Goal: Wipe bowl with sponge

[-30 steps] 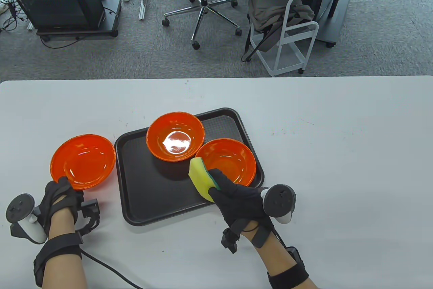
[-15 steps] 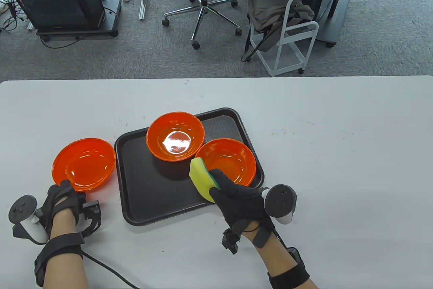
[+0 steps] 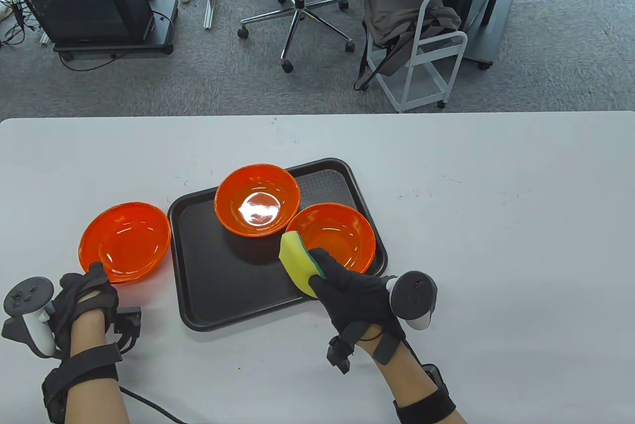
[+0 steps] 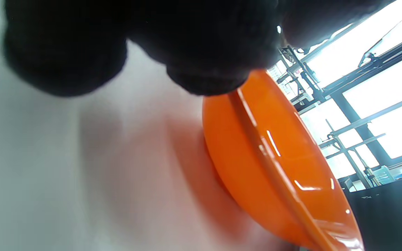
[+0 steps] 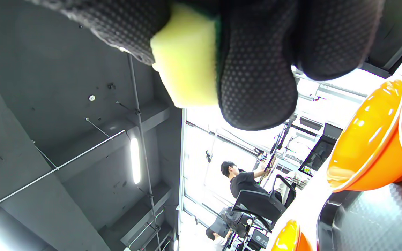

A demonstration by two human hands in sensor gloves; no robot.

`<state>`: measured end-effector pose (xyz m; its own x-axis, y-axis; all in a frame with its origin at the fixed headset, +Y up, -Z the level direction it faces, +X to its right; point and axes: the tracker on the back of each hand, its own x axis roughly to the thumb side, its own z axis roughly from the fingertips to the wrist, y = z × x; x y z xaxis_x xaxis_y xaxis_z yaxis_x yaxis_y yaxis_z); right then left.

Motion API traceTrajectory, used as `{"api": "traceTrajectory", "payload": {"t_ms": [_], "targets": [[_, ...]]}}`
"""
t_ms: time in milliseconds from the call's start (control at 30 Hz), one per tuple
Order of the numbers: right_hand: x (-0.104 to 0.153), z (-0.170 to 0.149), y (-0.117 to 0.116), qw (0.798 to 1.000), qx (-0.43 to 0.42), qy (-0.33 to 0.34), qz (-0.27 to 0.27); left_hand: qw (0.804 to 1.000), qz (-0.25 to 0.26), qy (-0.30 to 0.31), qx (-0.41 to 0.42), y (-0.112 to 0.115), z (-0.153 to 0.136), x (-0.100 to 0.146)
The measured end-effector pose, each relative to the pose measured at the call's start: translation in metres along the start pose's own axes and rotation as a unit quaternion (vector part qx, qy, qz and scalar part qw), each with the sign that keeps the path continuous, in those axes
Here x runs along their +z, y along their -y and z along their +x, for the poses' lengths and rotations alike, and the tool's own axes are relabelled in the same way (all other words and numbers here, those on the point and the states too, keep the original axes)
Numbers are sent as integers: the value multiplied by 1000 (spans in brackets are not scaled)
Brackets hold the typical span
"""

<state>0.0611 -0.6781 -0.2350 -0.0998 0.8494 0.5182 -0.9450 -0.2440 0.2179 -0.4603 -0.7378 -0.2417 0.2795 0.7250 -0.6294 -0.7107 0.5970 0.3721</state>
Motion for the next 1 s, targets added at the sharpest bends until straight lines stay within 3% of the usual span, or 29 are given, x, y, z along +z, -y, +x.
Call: {"api": "traceTrajectory", "payload": {"t_ms": [100,233,333,467,533,667,833,1000], "targets": [[-1,1,2,1000,-3,3,-3,998,20,51,33,-3,14,9],[-1,0,5,1000,-5,2,-9,995,-28,93,20,7,33,16],[-2,0,6,1000,-6,2,-11,986,-84,140,-34,30,53,25],[-2,-2,7,1000,-1,-2,-11,974,-144,173,-34,65,78,28],[-2,-2,7,1000,0,-3,-12,972,-138,191,-15,83,87,29],[-2,-2,8,1000,2,-5,-13,966,-187,173,-47,123,100,28],[-3,-2,13,1000,1,-7,-20,968,-181,152,-89,166,105,22],[-3,-2,16,1000,0,-7,-26,965,-223,125,-63,197,100,14]]}}
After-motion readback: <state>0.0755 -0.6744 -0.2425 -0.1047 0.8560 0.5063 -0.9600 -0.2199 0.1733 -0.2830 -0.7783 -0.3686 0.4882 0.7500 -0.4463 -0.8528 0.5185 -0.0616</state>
